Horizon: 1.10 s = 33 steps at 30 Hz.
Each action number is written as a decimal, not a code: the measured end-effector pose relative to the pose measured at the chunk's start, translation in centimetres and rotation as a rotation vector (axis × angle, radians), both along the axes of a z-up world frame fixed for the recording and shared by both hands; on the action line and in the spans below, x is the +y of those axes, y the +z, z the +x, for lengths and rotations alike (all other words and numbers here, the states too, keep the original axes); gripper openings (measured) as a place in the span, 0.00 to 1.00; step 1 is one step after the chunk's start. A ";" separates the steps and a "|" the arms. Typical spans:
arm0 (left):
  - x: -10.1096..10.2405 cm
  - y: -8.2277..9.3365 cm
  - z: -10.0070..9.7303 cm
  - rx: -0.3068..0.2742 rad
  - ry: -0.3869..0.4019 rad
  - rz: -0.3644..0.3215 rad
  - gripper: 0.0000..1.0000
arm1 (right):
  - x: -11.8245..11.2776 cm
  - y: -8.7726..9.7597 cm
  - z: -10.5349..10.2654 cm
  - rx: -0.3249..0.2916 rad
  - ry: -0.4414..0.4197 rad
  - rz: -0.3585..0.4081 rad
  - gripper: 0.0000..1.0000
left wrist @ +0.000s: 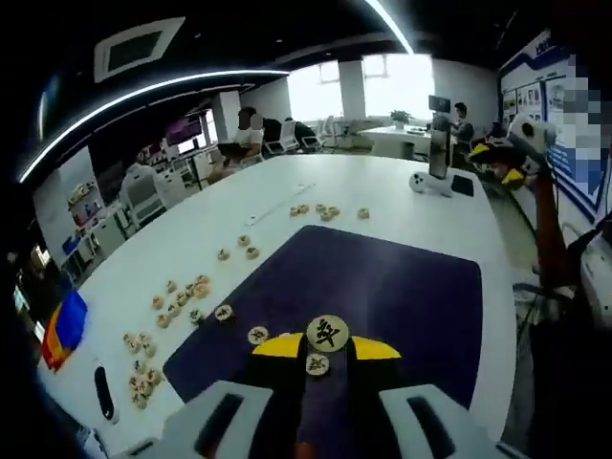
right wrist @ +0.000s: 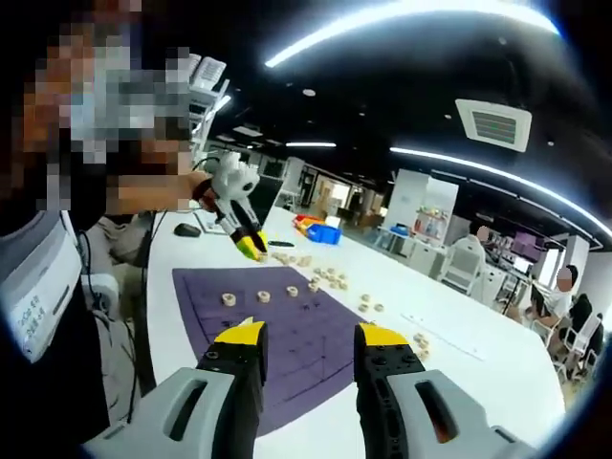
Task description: Pick up the chess pieces one by one and place each piece onto its starting position on the chessboard, setting the pieces on their correct points until all the chess pieces are arranged in the starting layout
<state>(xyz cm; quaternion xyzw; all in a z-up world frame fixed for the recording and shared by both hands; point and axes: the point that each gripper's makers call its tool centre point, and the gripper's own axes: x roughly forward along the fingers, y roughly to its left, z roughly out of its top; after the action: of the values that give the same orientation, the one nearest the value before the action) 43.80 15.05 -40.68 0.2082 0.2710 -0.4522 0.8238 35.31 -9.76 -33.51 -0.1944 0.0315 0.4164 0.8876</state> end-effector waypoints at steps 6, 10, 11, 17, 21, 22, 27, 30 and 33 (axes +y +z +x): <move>-0.8 -3.2 -5.9 0.043 -0.131 0.054 0.19 | 0.6 -0.2 -0.8 0.010 0.051 0.005 0.38; -1.6 -4.9 -8.6 0.095 -0.208 0.070 0.19 | 0.9 -0.5 -1.1 0.019 0.077 0.000 0.38; -1.7 -5.4 -9.0 0.102 -0.221 0.079 0.19 | 1.0 -0.5 -1.1 0.019 0.076 -0.002 0.38; -2.2 -7.2 -10.5 0.135 -0.283 0.124 0.19 | 0.8 -0.5 -1.1 0.019 0.075 -0.005 0.38; -2.1 -8.2 -10.9 0.151 -0.305 0.158 0.19 | 0.6 -0.4 -0.9 0.019 0.070 -0.004 0.38; -2.0 -8.4 -10.9 0.151 -0.310 0.171 0.19 | 0.5 -0.4 -0.9 0.019 0.069 -0.006 0.38; -1.5 -9.3 -10.8 0.142 -0.312 0.202 0.19 | 0.5 -0.5 -0.9 0.019 0.067 -0.008 0.38; -1.3 -9.3 -10.6 0.153 -0.316 0.199 0.19 | 0.4 -0.4 -0.7 0.019 0.062 -0.007 0.38; -1.1 -9.2 -10.3 0.167 -0.306 0.185 0.20 | 0.4 -0.3 -0.7 0.017 0.063 -0.007 0.38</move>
<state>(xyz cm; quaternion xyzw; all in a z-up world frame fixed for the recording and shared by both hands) 33.45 13.96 -49.90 0.2836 0.3441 -0.5609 0.6976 34.61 -9.32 -33.82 -0.1951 0.0344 0.4454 0.8731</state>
